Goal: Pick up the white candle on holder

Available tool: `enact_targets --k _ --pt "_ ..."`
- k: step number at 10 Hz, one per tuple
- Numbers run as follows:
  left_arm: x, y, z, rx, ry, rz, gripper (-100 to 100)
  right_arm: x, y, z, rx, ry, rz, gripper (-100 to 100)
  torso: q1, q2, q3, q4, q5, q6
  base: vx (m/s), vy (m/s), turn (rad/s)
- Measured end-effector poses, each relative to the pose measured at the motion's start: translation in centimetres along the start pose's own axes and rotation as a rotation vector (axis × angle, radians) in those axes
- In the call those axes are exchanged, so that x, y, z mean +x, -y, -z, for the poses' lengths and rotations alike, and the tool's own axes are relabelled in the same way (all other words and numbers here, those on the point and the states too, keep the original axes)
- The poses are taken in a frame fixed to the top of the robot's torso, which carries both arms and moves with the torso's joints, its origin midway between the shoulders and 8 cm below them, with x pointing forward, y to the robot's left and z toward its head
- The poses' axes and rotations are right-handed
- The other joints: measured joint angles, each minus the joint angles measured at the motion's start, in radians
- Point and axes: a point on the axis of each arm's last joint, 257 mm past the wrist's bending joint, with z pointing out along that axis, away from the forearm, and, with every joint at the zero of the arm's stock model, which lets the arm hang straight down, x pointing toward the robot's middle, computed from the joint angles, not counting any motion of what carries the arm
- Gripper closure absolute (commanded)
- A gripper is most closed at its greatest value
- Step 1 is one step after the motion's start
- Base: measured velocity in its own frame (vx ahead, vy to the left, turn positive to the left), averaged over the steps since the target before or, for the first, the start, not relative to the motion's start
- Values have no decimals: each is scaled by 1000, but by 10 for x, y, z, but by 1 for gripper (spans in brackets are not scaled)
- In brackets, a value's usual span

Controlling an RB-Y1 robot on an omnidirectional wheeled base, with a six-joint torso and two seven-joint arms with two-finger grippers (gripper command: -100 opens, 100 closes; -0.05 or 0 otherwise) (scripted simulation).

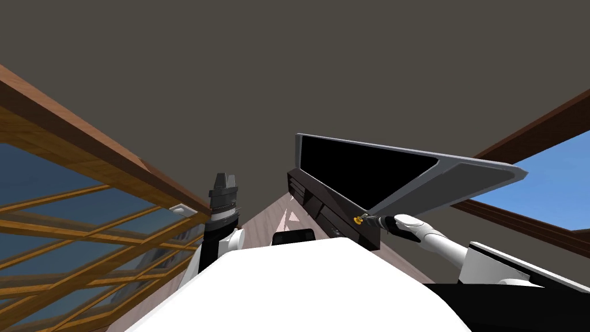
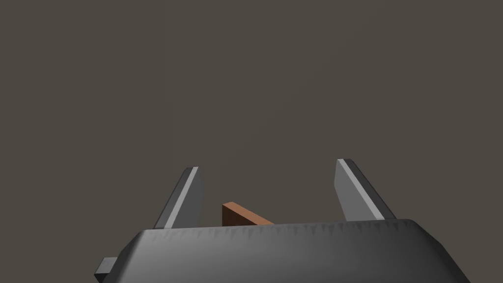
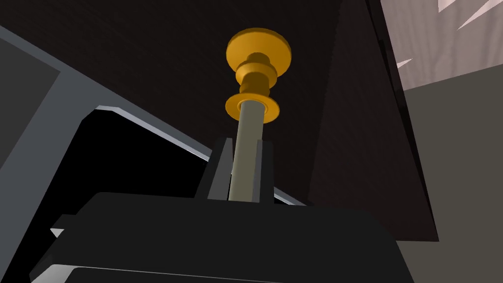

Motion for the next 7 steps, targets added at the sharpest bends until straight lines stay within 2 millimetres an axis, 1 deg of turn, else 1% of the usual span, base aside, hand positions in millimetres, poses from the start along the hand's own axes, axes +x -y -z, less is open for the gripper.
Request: enact_targets --k 2,3,4,5,6,7 --pt "0 0 0 0 0 0 0 0 0 0 0 0 0 100 0 0 0 0 0 0 0 0 0" --pt "0 0 0 0 0 0 0 0 0 0 0 0 0 0 0 -1 0 0 0 0 0 0 0" --pt "0 0 0 0 0 0 0 0 0 0 0 0 0 100 0 -1 0 0 0 0 43 30 -199" --pt "0 0 0 0 0 0 0 -3 -1 4 -9 1 14 100 2 -2 -1 -1 1 2 66 70 -258" --pt "0 0 0 0 0 0 0 -8 1 8 -16 -1 28 100 5 -3 -2 -1 1 2 26 37 -57" --pt "0 0 0 0 0 0 0 -8 1 9 -17 -3 29 0 3 -2 -1 -1 1 0 3 7 6"
